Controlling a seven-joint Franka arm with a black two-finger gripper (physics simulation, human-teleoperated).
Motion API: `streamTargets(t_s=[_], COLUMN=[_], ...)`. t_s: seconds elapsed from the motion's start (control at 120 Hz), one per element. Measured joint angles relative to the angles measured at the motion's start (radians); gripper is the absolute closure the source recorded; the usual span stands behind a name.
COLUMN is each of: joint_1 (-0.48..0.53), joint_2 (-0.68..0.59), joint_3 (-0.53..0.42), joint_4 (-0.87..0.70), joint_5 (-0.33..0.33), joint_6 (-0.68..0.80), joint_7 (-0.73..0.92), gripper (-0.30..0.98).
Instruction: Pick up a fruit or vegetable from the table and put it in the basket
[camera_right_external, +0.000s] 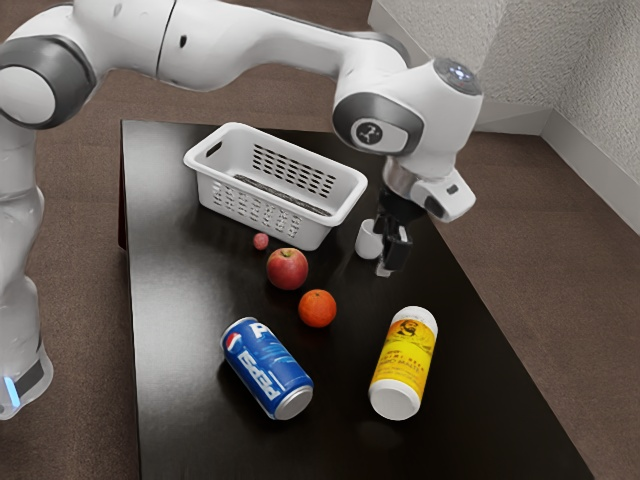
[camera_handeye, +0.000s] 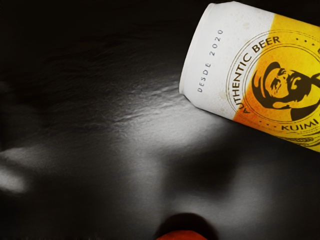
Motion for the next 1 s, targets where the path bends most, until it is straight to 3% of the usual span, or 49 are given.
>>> streamTargets(t_s=[0.092, 0.283, 0.425, 1.0], joint_1=[-0.009, -0.117, -0.104, -0.115], joint_2=[-0.014, -0.12, -0.136, -0.155], joint_3=[0.01, 0.13, 0.147, 0.149], joint_4=[-0.035, -0.205, -0.265, -0.377], joint_5=[-0.015, -0.069, -0.102, -0.161], joint_6=[0.006, 0.02, 0.056, 0.182], joint_7=[-0.125, -0.402, -0.543, -0.867], gripper=[0.0, 0.0, 0.0, 0.0])
